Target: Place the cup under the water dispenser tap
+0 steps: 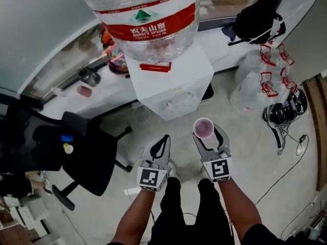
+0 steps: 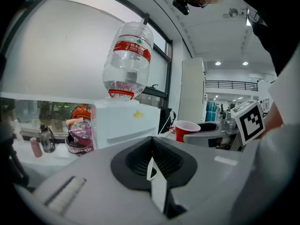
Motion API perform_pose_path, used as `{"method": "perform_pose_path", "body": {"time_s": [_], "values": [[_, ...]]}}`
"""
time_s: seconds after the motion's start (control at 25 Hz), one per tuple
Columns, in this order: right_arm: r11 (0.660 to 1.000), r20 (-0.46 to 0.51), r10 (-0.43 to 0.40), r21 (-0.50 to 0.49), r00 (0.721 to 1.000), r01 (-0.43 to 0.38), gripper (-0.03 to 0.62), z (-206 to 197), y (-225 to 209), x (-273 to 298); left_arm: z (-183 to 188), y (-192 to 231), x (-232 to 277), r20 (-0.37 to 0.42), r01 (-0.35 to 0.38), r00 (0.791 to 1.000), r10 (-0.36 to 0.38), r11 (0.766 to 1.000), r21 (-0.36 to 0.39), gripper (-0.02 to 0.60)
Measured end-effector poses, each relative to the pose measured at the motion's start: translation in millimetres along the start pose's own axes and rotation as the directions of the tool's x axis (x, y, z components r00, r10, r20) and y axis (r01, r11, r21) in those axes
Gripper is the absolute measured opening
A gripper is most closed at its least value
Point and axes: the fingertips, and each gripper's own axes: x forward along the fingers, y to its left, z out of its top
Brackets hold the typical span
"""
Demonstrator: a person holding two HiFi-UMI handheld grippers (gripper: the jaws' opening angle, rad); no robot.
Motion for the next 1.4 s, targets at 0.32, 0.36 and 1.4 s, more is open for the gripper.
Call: {"method": "perform_pose_path", "body": {"time_s": [0.32,0.36,1.4], "values": [[1.0,-0.029,-0.001,0.01,1.0,0.002,0.285,-85,-23,59,-63,42,38,0.039,-0.146,0.988,0.147,0.988,-0.041,0.018],[1.0,-0.025,0.006,0.004,1.0,-0.006,0.285,-93,-24,66,-72,46,42,0.026,-0.157,0.987,0.158,0.987,-0.038,0.018],[0.999,-0.048,0.025,0.026,0.999,-0.024,0.291,-228,-57,200,-171,48,97,0.061,-0.133,0.989,0.136,0.99,-0.051,0.018]]}}
